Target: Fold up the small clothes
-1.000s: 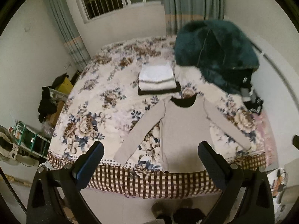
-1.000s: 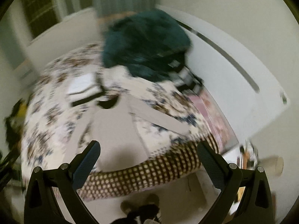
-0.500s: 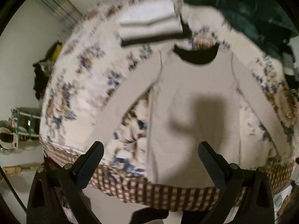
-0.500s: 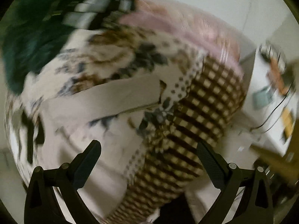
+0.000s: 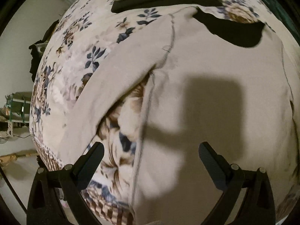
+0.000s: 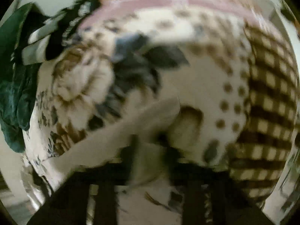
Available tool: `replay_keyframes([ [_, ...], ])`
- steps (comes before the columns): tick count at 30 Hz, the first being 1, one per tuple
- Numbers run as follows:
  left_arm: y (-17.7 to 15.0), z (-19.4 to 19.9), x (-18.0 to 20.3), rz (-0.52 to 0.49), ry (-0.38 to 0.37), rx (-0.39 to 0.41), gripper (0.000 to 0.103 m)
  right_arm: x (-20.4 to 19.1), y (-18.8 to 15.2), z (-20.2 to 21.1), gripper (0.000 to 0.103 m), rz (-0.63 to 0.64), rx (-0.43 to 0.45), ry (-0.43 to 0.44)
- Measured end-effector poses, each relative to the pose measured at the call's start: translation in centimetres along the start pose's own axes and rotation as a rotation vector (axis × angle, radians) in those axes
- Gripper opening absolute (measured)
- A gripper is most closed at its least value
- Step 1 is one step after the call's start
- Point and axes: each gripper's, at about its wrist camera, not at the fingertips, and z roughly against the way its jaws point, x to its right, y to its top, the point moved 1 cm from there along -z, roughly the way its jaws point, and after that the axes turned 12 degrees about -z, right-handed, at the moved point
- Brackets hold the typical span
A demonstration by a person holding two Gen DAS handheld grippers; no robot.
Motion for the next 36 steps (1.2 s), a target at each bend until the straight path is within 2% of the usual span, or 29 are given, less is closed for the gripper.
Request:
replay_keyframes([
  [2,0.1,-0.2,-1.1,0.017,-0.007,0.015,0.103,-3.2,-1.2,1.4,0.007,0.116,0.055,0.003],
  [5,-0.2,0.0,-3.0,0.034,-0.007,0.04,0.103,-9.6,-4.6,4.3,0.006,0.362,0.11,0.031],
  [7,-0.8,0.4,-4.7,0.049,-0.006,0.054,0.103,-14.5,-9.6,6.9,0.006,0.594,0.124,0.058],
  [9,-1.7,0.9,-6.7,0.067,0.001,0.065,0.103,-18.9,-17.0,9.1,0.006,0.855,0.115,0.094],
  [11,-3.1,1.2,-9.1,0.095,0.013,0.073,0.103,-21.1,-24.6,10.3,0.006,1.083,0.095,0.121],
  [13,-4.4,1.3,-11.1,0.122,0.019,0.071,0.103,-21.6,-32.2,10.7,0.006,1.276,0.054,0.134],
  [14,-5.5,1.2,-12.6,0.147,0.008,0.053,0.103,-21.3,-36.6,10.4,0.006,1.367,0.003,0.133],
  [17,-8.6,0.6,-16.1,0.223,-0.028,0.016,0.103,-18.1,-47.4,8.7,0.005,1.601,-0.102,0.1],
  [18,-9.9,0.2,-17.3,0.254,-0.033,0.002,0.103,-16.5,-50.4,7.9,0.005,1.678,-0.116,0.083],
  [21,-13.4,-1.3,-19.8,0.32,-0.039,-0.057,0.103,-11.7,-56.4,5.3,0.005,1.855,-0.14,-0.002],
  [24,-16.3,-2.9,-21.4,0.364,-0.043,-0.097,0.103,-7.6,-59.2,2.1,0.005,1.974,-0.151,-0.124],
  [26,-17.6,-4.2,-21.9,0.385,-0.048,-0.121,0.103,-6.4,-59.6,0.9,0.005,1.994,-0.167,-0.175],
  [28,-18.6,-5.6,-22.4,0.416,-0.084,-0.143,0.103,-5.7,-59.5,-0.1,0.007,1.981,-0.192,-0.23],
  [29,-19.0,-6.6,-22.7,0.45,-0.121,-0.154,0.103,-5.7,-59.1,-0.3,0.008,1.944,-0.236,-0.247],
  [30,-19.3,-7.2,-23.0,0.48,-0.155,-0.154,0.103,-6.0,-58.6,-0.4,0.017,1.9,-0.3,-0.257],
  [31,-19.5,-7.9,-23.4,0.523,-0.201,-0.154,0.103,-6.3,-58.0,-0.4,0.035,1.855,-0.356,-0.256],
  [32,-19.9,-8.6,-24.0,0.579,-0.25,-0.16,0.103,-6.7,-57.2,-0.2,0.045,1.802,-0.399,-0.25],
  [33,-20.4,-9.3,-24.4,0.645,-0.307,-0.165,0.103,-7.5,-56.1,0.1,0.059,1.738,-0.433,-0.237],
  [34,-20.9,-9.9,-24.9,0.713,-0.361,-0.167,0.103,-7.9,-55.2,0.5,0.063,1.688,-0.456,-0.22],
  [36,-22.5,-11.9,-26.1,0.923,-0.522,-0.162,0.103,-8.8,-52.9,1.3,0.063,1.579,-0.467,-0.194],
])
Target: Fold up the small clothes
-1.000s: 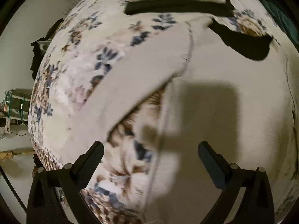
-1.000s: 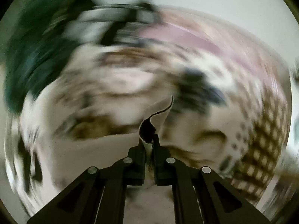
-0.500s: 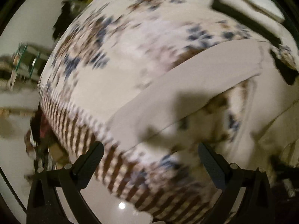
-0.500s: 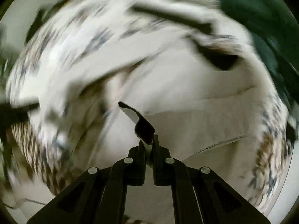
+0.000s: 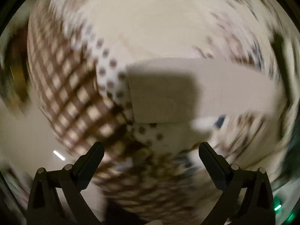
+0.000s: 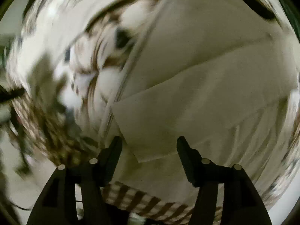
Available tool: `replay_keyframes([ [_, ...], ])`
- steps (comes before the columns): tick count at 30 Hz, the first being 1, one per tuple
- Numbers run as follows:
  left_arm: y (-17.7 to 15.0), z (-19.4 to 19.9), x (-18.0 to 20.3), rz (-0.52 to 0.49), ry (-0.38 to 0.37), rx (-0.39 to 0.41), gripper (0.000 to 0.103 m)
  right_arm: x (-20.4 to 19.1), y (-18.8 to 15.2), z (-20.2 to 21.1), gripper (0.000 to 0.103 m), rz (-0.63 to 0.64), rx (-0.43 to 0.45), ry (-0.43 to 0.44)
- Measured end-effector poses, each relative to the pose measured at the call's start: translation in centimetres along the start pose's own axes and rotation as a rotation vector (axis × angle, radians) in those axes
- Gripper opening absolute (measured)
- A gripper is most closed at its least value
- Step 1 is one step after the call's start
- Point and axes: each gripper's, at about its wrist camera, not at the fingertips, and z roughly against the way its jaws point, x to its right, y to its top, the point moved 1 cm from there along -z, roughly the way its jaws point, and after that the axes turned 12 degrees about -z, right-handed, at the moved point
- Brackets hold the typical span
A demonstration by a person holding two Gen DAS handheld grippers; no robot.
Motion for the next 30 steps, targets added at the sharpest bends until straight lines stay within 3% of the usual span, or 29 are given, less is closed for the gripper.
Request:
replay_keyframes([
  [3,0.5,-2.6,-3.2,0.248,-0.187,-0.026,0.103,3.9,0.5,1.4,0.063,-0.139,0.035,-0.004],
  [6,1.1,-4.5,-4.9,0.393,-0.24,0.006,0.095,7.4,1.8,1.5,0.063,-0.224,0.056,-0.114],
  [7,1.5,-4.7,-4.9,0.406,-0.221,0.022,0.084,8.3,1.9,1.4,0.063,-0.245,0.055,-0.155],
  [8,1.8,-4.5,-4.6,0.392,-0.187,0.042,0.063,9.2,1.9,1.3,0.063,-0.265,0.057,-0.189],
  [9,2.2,-4.2,-3.9,0.355,-0.141,0.057,0.05,10.2,2.0,1.2,0.063,-0.281,0.064,-0.219],
  [10,2.6,-3.5,-2.9,0.298,-0.097,0.087,0.02,11.1,2.0,1.2,0.063,-0.289,0.069,-0.246],
  [11,2.9,-2.7,-1.5,0.227,-0.055,0.122,0.004,11.9,1.9,1.2,0.063,-0.296,0.075,-0.269],
  [13,3.3,-1.1,1.0,0.106,0.023,0.183,0.004,12.7,2.3,1.2,0.063,-0.303,0.082,-0.293],
  [17,2.8,3.7,9.5,-0.236,0.143,0.362,0.003,13.4,2.5,1.2,0.068,-0.326,0.101,-0.274],
  [19,1.3,5.5,15.0,-0.43,0.149,0.427,0.003,13.1,4.1,1.2,0.068,-0.365,0.096,-0.251],
  [21,-1.9,6.3,20.7,-0.662,0.119,0.454,0.003,14.7,2.9,1.5,0.068,-0.427,0.077,-0.217],
  [24,-9.4,5.1,28.9,-1.013,0.036,0.408,0.003,17.6,-0.1,1.6,0.068,-0.508,0.041,-0.186],
  [26,-15.8,3.2,32.3,-1.206,-0.018,0.344,0.003,19.5,-1.8,1.5,0.068,-0.55,0.021,-0.182],
  [30,-24.9,-0.7,34.0,-1.434,-0.057,0.193,0.003,23.5,-5.1,1.8,0.068,-0.629,-0.004,-0.187],
])
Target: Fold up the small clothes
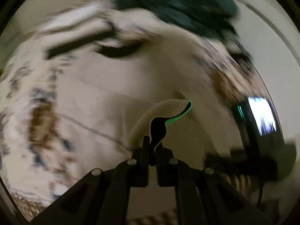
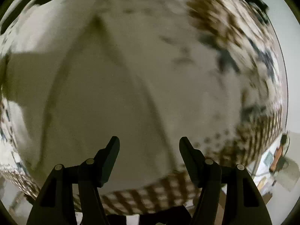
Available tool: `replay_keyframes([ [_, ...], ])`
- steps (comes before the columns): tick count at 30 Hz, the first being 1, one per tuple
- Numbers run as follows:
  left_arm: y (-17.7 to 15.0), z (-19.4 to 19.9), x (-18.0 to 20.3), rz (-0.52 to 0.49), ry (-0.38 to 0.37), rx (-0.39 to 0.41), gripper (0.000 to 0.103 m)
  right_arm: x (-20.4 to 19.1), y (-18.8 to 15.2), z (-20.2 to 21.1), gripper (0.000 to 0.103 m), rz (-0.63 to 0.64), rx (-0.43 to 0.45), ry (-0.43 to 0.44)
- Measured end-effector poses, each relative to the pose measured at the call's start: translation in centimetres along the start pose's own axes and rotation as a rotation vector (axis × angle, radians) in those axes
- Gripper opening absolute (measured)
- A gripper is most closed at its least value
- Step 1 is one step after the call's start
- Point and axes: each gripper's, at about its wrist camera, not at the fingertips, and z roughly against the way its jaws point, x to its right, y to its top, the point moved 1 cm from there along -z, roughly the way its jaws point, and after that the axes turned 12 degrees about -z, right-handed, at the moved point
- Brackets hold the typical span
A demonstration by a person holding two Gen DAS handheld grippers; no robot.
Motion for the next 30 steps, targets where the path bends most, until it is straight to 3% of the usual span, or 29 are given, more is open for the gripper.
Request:
replay_keyframes([
  [6,-2.8,-3.9,6.0,-0.116,-0.056,-0.132,0.004,5.5,-0.1,-0.7,0.068,-0.063,-0.031,0.023],
  [8,-3.5,-4.6,6.8,-0.112,-0.066,-0.179,0.006,6.9,0.9,-0.8,0.068,-0.074,-0.04,0.074],
  [11,-4.0,-3.6,5.1,-0.041,-0.096,-0.194,0.009,8.5,1.9,0.1,0.068,-0.092,-0.033,0.196],
  [12,-4.2,-2.9,4.3,-0.022,-0.091,-0.18,0.014,8.8,2.0,0.7,0.068,-0.102,-0.03,0.267],
  [13,-4.3,-2.4,3.3,-0.007,-0.083,-0.175,0.032,9.2,2.8,1.2,0.068,-0.107,-0.029,0.306],
  [14,-4.7,-2.3,2.6,0.006,-0.056,-0.18,0.061,9.2,3.0,1.6,0.068,-0.112,-0.025,0.35],
  [16,-5.2,-3.1,0.9,0.041,0.011,-0.192,0.085,9.4,3.1,2.0,0.068,-0.114,-0.031,0.433],
  [18,-6.5,-3.0,-1.6,0.131,0.057,-0.214,0.085,7.5,2.8,1.6,0.068,-0.077,-0.076,0.495],
  [21,-9.2,-2.8,-5.3,0.298,0.117,-0.252,0.085,5.7,2.1,-0.6,0.067,-0.041,-0.155,0.51],
  [23,-11.3,-2.1,-8.2,0.423,0.164,-0.271,0.085,4.4,0.8,-2.0,0.055,-0.039,-0.189,0.51],
  [25,-13.6,-1.6,-11.0,0.568,0.164,-0.288,0.085,4.0,0.3,-3.2,0.004,-0.023,-0.185,0.493],
  [28,-16.8,-0.6,-14.3,0.735,0.172,-0.287,0.085,4.8,-0.4,-3.1,0.0,0.001,-0.091,0.411],
  [30,-18.0,-0.3,-15.0,0.769,0.147,-0.28,0.085,6.3,0.0,-2.5,0.0,0.004,-0.033,0.335],
])
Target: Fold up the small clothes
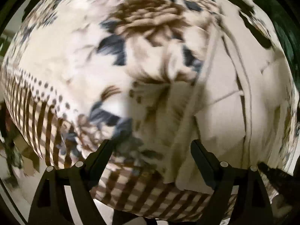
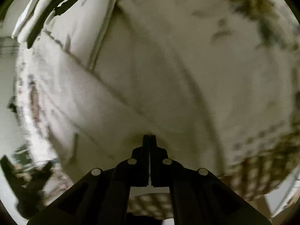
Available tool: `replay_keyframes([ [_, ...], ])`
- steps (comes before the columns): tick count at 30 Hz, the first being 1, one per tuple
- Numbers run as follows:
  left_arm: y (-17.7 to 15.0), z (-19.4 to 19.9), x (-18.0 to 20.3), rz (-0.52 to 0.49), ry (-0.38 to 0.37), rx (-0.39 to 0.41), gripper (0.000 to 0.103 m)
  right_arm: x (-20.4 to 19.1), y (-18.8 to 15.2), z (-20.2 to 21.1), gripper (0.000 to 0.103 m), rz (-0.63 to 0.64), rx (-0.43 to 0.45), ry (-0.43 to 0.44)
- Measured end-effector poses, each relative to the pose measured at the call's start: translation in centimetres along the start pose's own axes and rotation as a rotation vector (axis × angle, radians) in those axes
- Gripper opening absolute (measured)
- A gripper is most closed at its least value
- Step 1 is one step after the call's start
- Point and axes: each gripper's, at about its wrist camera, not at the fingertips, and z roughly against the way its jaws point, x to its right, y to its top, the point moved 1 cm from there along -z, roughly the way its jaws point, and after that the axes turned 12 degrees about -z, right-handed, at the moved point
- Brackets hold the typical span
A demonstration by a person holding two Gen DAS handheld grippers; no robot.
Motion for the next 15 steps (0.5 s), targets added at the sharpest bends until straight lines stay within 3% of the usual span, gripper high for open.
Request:
replay_keyframes([
  [2,-0.5,-0.7,0.4,-0.053,-0.014,-0.03,0.085,1.6,0.6,0.6,0.0,0.019,-0.013,-0.011],
  [5,-1.2,-2.3,2.1,-0.14,-0.051,-0.084,0.085,3.1,1.4,1.9,0.001,0.015,-0.054,0.045],
  [6,-1.5,-3.1,2.6,-0.159,-0.061,-0.107,0.085,4.2,1.9,2.7,0.006,0.014,-0.043,0.034],
  [7,-1.7,-3.8,2.9,-0.167,-0.069,-0.127,0.085,5.4,2.3,3.3,0.023,0.004,-0.036,0.03],
  [9,-2.5,-5.2,3.0,-0.141,-0.116,-0.17,0.085,8.2,2.8,4.0,0.046,-0.071,-0.046,0.048],
  [12,-3.8,-4.2,1.6,-0.043,-0.182,-0.138,0.085,11.6,3.2,4.4,0.046,-0.19,-0.091,0.088],
  [15,-5.4,-2.3,-1.0,0.026,-0.211,-0.08,0.085,14.2,2.6,4.5,0.046,-0.226,-0.113,0.094],
])
